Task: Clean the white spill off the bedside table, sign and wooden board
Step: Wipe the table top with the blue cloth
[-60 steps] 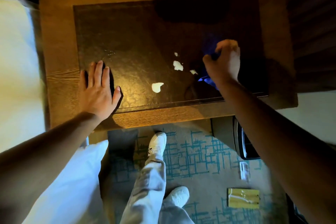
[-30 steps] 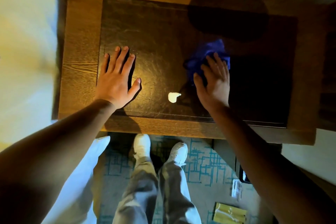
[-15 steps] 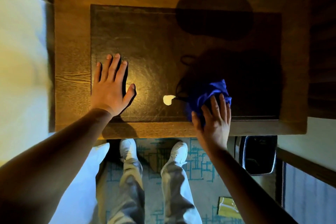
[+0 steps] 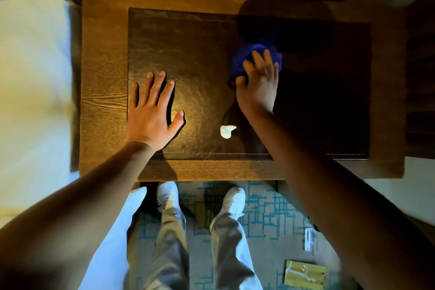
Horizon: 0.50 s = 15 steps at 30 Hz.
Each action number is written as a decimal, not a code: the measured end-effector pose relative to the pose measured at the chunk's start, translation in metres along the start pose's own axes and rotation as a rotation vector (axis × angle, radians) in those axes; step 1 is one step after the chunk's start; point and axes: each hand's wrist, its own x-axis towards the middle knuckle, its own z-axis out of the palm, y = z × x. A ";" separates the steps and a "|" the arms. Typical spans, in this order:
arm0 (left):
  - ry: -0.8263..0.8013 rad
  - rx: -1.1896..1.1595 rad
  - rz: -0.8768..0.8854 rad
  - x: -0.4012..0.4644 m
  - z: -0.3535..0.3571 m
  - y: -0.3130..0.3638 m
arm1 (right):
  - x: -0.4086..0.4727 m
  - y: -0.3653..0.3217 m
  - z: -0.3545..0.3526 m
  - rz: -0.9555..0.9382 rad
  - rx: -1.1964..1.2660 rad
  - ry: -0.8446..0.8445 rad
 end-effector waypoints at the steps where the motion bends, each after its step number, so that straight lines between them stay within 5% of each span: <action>1: -0.001 0.001 -0.018 0.000 -0.001 0.000 | -0.008 -0.001 0.001 -0.062 0.023 -0.016; 8: -0.023 -0.002 -0.027 0.001 -0.002 -0.001 | -0.081 0.023 -0.031 -0.297 0.034 -0.123; 13: -0.020 0.001 -0.027 0.002 -0.001 -0.002 | -0.068 0.077 -0.085 0.269 0.143 -0.042; 15: -0.029 -0.001 -0.025 0.002 -0.001 -0.002 | -0.080 0.092 -0.093 0.330 0.137 -0.017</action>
